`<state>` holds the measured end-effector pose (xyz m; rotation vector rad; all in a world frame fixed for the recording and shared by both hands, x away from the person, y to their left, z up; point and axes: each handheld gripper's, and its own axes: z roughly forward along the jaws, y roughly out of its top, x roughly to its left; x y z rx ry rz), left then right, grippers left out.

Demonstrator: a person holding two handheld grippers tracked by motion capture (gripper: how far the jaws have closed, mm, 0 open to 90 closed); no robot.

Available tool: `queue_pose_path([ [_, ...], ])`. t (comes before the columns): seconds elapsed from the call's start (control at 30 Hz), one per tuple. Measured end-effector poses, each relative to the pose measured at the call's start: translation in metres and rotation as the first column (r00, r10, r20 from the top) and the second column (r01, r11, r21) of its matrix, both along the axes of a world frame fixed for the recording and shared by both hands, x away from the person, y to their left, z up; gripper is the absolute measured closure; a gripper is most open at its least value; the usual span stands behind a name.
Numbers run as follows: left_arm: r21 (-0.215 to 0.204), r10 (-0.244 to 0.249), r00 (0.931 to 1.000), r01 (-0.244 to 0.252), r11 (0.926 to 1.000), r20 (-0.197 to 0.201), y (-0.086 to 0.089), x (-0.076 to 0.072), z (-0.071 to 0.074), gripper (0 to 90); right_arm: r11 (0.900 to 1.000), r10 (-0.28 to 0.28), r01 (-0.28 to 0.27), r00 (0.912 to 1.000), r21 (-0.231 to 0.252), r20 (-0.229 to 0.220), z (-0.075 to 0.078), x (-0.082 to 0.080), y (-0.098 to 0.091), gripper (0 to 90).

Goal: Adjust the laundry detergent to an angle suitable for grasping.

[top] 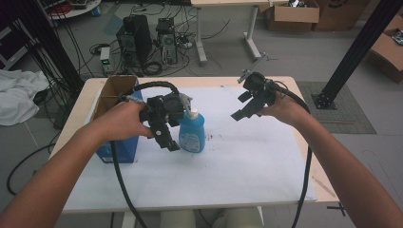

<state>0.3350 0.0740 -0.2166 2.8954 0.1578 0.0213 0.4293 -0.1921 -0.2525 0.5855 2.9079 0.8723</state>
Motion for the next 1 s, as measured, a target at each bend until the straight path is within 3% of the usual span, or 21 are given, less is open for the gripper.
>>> queue_pose_path([
  [0.6,0.008,-0.01,0.9999,0.01,0.9999,-0.001,0.0,-0.002,0.002,22.7,0.9909,0.03,-0.035,0.9988,0.13,0.038,-0.017,-0.025,0.016,15.7],
  [1.0,0.005,-0.002,1.0,0.002,1.0,0.004,0.007,-0.003,0.003,22.8,0.9851,0.022,-0.027,0.9993,0.17,0.029,-0.037,-0.03,0.026,15.7],
])
